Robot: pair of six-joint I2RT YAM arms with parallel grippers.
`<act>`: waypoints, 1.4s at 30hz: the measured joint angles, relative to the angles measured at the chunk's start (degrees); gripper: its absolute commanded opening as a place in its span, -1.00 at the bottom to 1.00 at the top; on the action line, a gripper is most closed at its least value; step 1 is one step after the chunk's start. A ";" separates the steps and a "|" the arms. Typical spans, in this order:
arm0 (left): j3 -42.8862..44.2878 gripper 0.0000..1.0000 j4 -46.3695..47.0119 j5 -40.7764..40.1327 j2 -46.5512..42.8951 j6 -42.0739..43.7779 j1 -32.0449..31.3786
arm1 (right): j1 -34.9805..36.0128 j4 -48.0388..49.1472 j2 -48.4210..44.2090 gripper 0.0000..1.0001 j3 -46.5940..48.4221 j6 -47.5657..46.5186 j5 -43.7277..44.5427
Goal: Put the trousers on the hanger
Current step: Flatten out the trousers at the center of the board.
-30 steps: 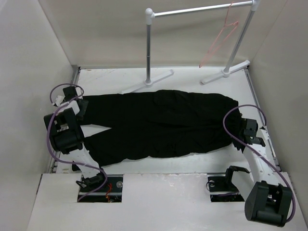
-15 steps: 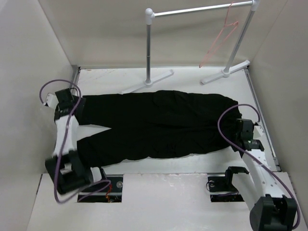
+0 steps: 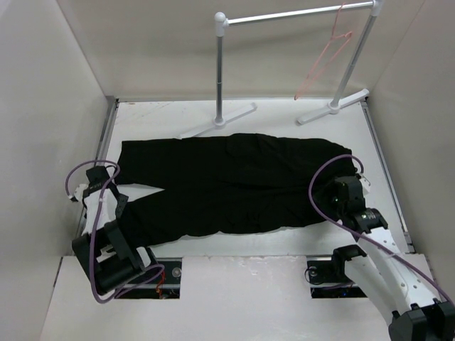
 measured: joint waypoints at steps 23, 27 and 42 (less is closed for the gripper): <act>21.55 -0.81 -1.46 0.15 -3.67 1.14 -7.21 | 0.11 -0.13 -0.76 0.48 2.38 -2.03 -1.38; 26.97 -0.80 -3.61 -2.16 -8.37 1.92 -6.47 | -0.15 0.55 -2.71 0.52 0.02 -1.57 -1.53; 15.50 0.19 -6.25 -4.09 -0.04 3.08 3.82 | -0.11 2.10 -1.62 0.70 -1.88 -0.98 -2.25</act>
